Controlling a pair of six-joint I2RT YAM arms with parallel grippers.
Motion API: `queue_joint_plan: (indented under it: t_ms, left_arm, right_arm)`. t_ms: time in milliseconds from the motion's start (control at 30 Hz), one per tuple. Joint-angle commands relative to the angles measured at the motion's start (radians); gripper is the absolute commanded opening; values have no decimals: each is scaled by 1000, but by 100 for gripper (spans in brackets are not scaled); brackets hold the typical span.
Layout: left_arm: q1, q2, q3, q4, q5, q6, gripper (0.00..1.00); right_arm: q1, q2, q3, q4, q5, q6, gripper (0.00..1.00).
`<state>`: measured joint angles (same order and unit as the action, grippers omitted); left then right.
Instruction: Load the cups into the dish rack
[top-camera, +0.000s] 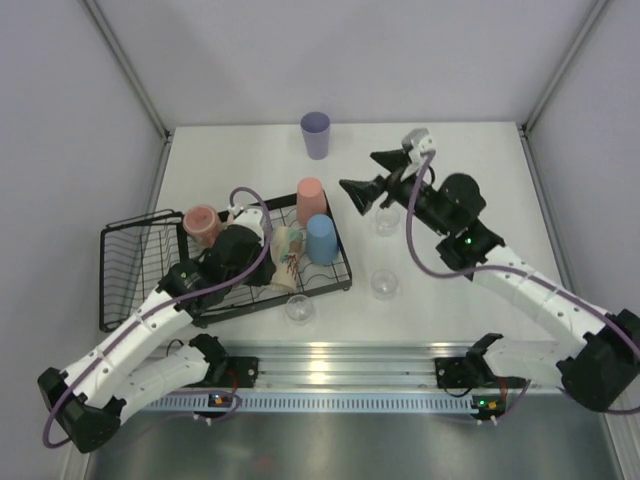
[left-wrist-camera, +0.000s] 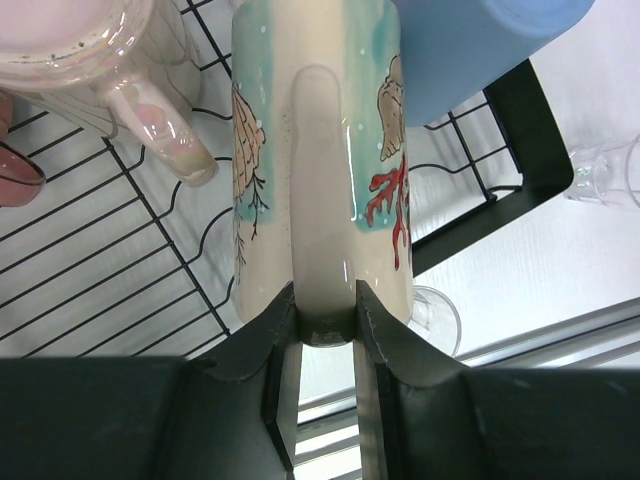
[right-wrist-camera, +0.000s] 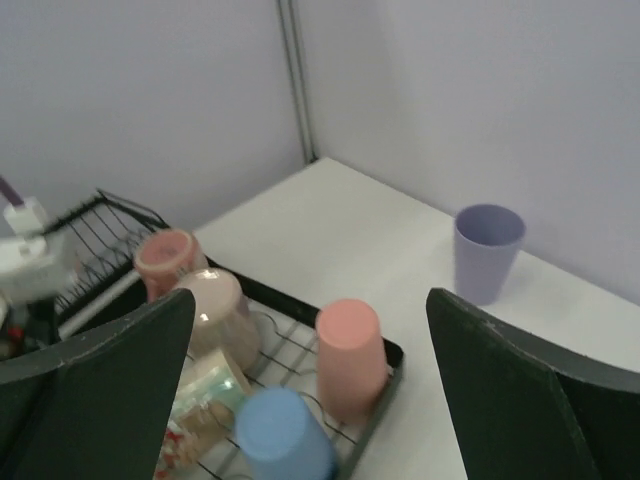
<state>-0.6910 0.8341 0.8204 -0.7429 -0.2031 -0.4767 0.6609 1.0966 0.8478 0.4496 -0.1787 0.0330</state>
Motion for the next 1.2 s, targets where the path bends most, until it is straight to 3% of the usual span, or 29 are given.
queue_joint_plan:
  t_ms: [0, 167, 467, 1167]
  left_arm:
    - [-7, -55, 59, 114, -35, 7, 0]
    - [-7, -101, 62, 119, -82, 6, 0]
    - [-5, -161, 98, 140, -124, 50, 0]
    - [-5, -233, 117, 289, -74, 84, 0]
  right_arm:
    - [5, 138, 278, -321, -42, 356, 99]
    - [6, 372, 544, -538, -208, 514, 99]
    - [11, 618, 784, -739, -323, 496, 99]
    - [74, 730, 778, -631, -406, 630, 99]
